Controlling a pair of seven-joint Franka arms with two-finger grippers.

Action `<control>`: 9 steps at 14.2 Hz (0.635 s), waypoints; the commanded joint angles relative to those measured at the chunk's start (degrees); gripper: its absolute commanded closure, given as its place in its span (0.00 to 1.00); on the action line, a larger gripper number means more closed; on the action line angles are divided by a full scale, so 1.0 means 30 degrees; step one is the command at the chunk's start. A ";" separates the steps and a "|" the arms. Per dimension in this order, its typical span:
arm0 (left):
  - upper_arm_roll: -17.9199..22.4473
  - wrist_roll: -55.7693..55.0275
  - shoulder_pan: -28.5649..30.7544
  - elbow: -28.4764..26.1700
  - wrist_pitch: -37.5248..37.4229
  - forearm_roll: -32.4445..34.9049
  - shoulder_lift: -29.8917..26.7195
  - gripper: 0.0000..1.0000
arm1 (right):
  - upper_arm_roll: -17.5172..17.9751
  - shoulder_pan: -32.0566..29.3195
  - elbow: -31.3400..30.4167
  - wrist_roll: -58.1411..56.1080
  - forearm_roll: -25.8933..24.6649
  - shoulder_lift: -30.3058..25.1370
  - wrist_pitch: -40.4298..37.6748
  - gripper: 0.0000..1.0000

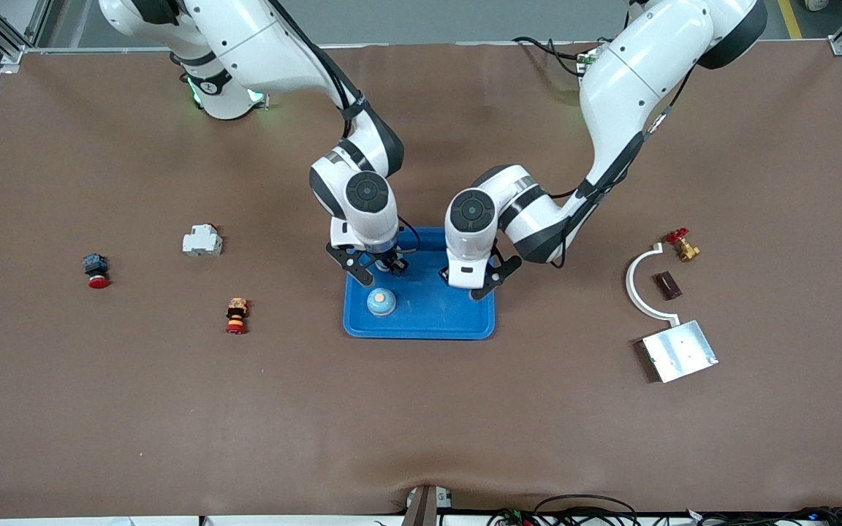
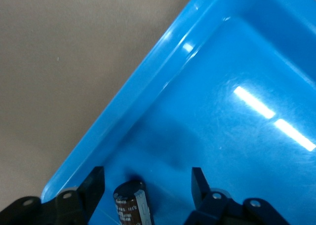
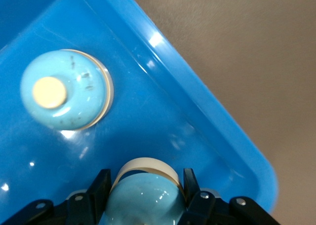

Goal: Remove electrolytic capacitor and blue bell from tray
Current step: 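Grasp the second capacitor with the left gripper while the right gripper lifts the bell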

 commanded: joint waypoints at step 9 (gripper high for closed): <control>0.0242 0.0146 -0.0886 0.0458 -0.0150 0.0359 0.0560 1.00 | -0.0144 -0.6402 -0.1374 -1.5028 -0.0018 -0.3725 -0.3233 1.00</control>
